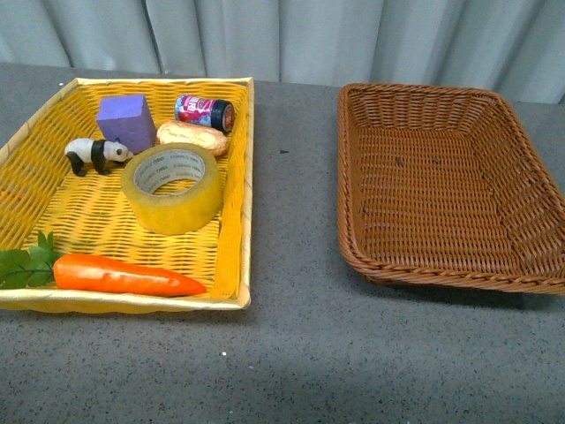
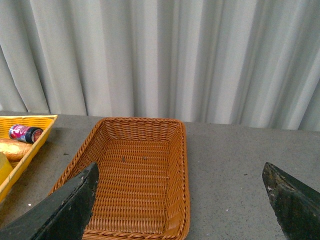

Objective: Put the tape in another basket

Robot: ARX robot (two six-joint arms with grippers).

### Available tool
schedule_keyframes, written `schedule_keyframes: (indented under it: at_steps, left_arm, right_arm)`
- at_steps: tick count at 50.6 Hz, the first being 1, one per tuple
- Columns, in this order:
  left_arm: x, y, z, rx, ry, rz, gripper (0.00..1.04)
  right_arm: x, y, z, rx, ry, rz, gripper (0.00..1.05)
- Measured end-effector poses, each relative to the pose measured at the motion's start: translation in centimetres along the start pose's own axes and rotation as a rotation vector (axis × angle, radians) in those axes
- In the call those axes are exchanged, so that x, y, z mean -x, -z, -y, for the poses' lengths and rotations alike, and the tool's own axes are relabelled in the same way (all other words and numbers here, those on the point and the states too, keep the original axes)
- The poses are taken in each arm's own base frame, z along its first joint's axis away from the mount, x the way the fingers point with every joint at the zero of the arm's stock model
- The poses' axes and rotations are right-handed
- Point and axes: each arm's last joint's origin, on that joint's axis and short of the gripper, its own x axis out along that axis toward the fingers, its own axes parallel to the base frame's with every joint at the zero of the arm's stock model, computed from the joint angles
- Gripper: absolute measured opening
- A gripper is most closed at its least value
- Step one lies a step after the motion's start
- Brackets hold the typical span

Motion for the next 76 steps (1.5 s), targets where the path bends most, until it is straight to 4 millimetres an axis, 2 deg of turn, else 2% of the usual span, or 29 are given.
schedule_keyframes:
  at_steps: [76]
  left_arm:
    - [0.00,0.00,0.00,0.000,0.000,0.000,0.98]
  right_arm:
    - [0.00,0.00,0.00,0.000,0.000,0.000,0.96]
